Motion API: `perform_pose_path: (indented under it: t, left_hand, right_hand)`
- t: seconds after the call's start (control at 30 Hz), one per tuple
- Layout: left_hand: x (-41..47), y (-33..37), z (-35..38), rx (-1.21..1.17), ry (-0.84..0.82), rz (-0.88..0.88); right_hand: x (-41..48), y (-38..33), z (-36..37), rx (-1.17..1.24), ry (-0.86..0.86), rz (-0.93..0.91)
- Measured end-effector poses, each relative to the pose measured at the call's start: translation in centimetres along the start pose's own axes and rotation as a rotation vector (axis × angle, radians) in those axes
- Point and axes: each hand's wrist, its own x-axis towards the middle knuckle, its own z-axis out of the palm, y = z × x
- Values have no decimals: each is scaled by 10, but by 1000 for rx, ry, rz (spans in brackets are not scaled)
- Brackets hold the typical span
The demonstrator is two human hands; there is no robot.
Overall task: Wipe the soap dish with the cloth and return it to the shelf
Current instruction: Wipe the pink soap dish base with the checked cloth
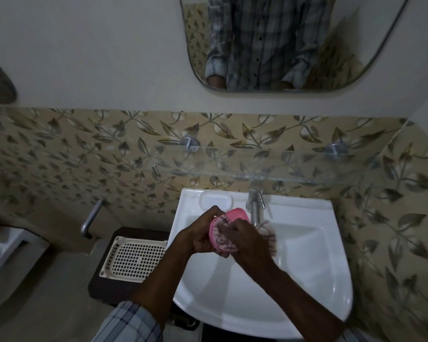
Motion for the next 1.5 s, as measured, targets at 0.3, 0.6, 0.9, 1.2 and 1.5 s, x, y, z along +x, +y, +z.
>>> perform_pose_path:
  t: [0.3, 0.6, 0.9, 1.2, 1.5]
  left_hand:
    - [3, -2, 2, -42, -86, 42]
    - [5, 3, 3, -77, 25, 85]
    - [9, 2, -8, -95, 87, 111]
    - [8, -12, -7, -457, -16, 317]
    - [22, -32, 19, -349, 252, 558]
  right_hand:
    - [5, 23, -1, 49, 134, 68]
    - [11, 16, 0, 160, 154, 58]
    - [12, 20, 8, 66, 79, -209]
    - [19, 10, 12, 37, 24, -180]
    - [26, -11, 5, 172, 373, 215]
